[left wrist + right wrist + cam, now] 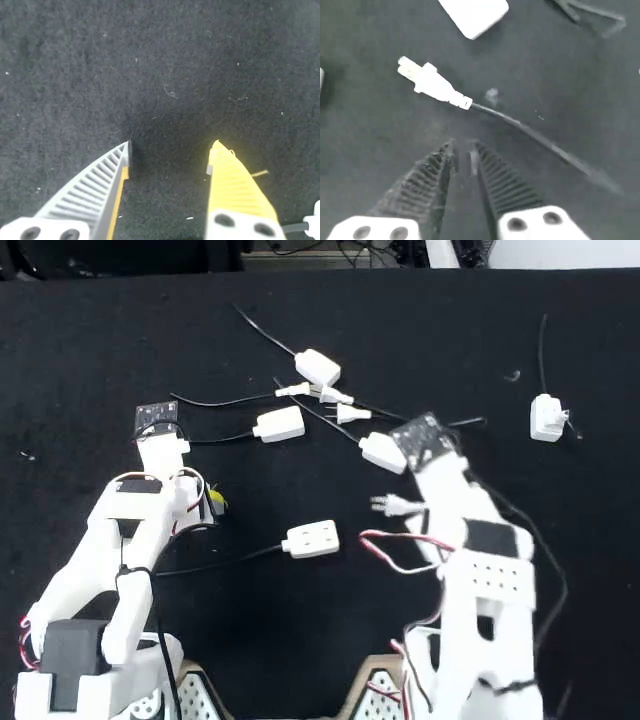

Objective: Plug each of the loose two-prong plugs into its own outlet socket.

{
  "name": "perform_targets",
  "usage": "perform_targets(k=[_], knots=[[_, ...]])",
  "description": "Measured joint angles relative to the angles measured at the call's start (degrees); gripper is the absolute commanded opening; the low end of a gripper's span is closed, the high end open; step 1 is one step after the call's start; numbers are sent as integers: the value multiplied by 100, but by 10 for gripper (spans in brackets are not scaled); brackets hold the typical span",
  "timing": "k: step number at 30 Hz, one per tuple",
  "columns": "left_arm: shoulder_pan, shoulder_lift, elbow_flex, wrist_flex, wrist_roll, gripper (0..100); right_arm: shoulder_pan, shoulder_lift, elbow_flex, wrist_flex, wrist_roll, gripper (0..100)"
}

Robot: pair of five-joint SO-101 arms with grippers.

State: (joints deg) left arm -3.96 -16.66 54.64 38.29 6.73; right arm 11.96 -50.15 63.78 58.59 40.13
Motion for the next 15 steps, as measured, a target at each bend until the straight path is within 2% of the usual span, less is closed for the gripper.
perform_targets(k=[3, 7, 10, 15], knots=[[0, 0, 0, 0, 0, 252, 255, -404, -97, 712, 299, 269], [0, 0, 0, 0, 0, 252, 299, -1029, -624, 1495, 519, 241], [0, 0, 0, 0, 0, 252, 97, -1310, -686, 1451, 598, 194], [0, 0, 0, 0, 0, 252, -756, -949, -290, 1037, 1310, 183]])
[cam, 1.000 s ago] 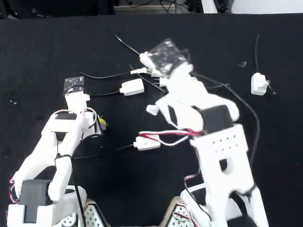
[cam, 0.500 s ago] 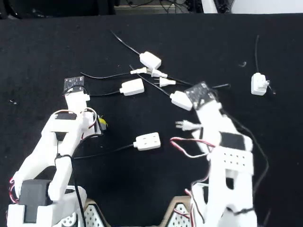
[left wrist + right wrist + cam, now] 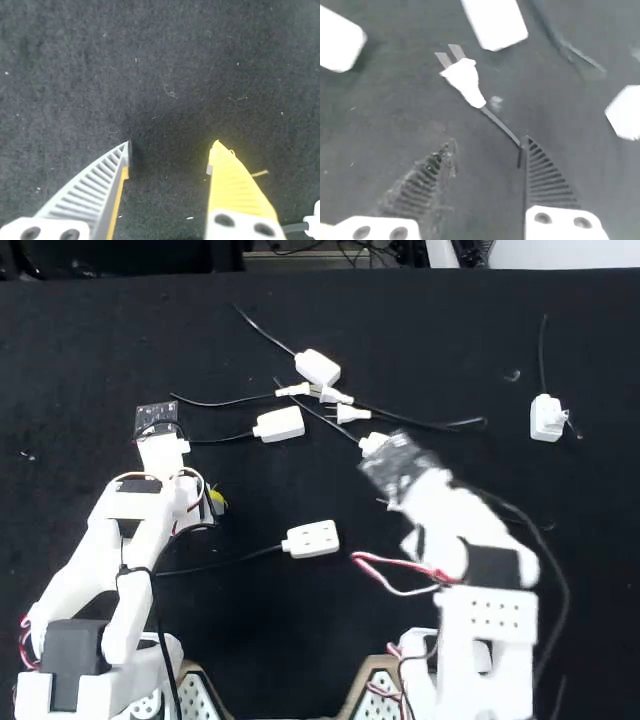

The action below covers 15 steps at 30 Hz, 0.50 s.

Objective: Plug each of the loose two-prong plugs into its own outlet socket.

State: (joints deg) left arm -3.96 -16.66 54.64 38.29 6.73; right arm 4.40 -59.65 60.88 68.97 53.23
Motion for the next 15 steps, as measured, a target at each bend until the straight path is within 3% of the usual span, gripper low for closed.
perform_targets(k=[7, 15], knots=[[0, 0, 0, 0, 0, 252, -281, 1890, -387, -352, 1345, 183], [0, 0, 0, 0, 0, 252, 44, 4114, -1793, -352, 1960, 180]])
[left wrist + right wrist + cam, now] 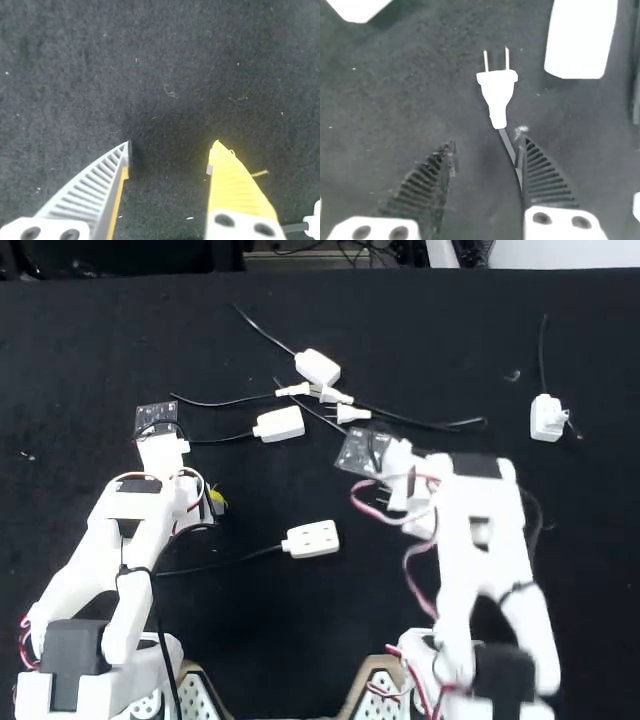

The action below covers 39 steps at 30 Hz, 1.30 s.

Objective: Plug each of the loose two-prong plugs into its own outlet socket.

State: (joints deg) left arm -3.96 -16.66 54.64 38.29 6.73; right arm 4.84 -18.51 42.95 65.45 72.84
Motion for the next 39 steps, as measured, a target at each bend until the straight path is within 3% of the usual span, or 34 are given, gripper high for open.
perform_targets(k=[19, 22, 24, 33, 39], knots=[[0, 0, 0, 0, 0, 252, 44, 2690, -1591, -422, 70, 179], [0, 0, 0, 0, 0, 252, 44, 2875, -1635, -422, 70, 119], [0, 0, 0, 0, 0, 252, 53, 2919, -1697, -457, 70, 11], [0, 0, 0, 0, 0, 252, 53, 2919, -1741, 105, -79, 10], [0, 0, 0, 0, 0, 252, -79, 1679, -1319, 554, -651, 11]])
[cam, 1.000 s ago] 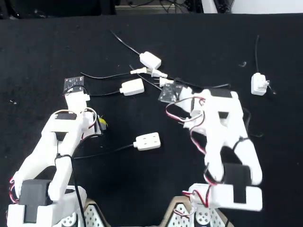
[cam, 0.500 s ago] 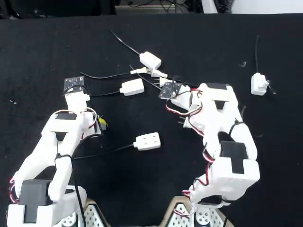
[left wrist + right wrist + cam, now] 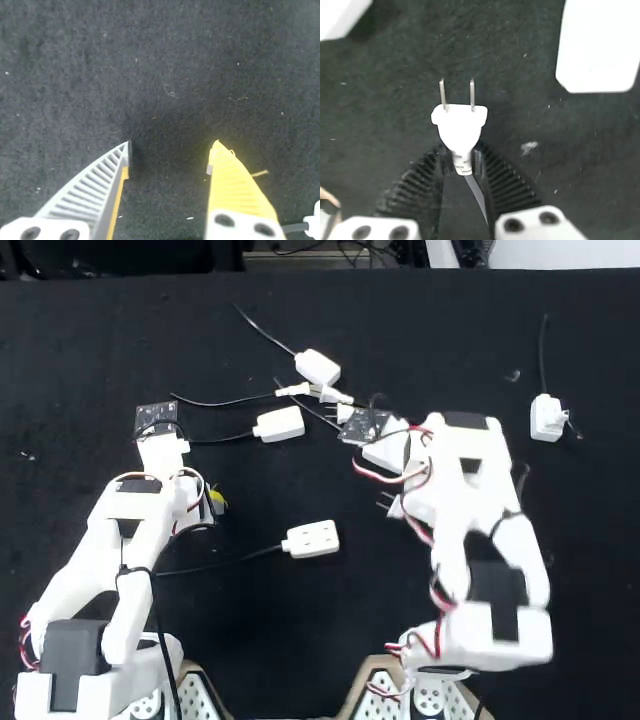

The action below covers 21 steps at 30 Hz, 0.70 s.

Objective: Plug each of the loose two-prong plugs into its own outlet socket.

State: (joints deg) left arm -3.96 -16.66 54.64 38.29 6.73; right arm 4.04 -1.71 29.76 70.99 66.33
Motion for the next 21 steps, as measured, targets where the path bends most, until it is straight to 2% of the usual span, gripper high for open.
perform_targets(k=[5, 13, 21], knots=[[0, 0, 0, 0, 0, 252, -677, -1749, 1090, -141, -695, 11], [0, -53, 0, 0, 0, 252, -2145, -4615, 2875, -1873, -3191, 11], [0, -554, 0, 615, 0, 252, -2910, -5336, 3191, -2251, -3947, 11]])
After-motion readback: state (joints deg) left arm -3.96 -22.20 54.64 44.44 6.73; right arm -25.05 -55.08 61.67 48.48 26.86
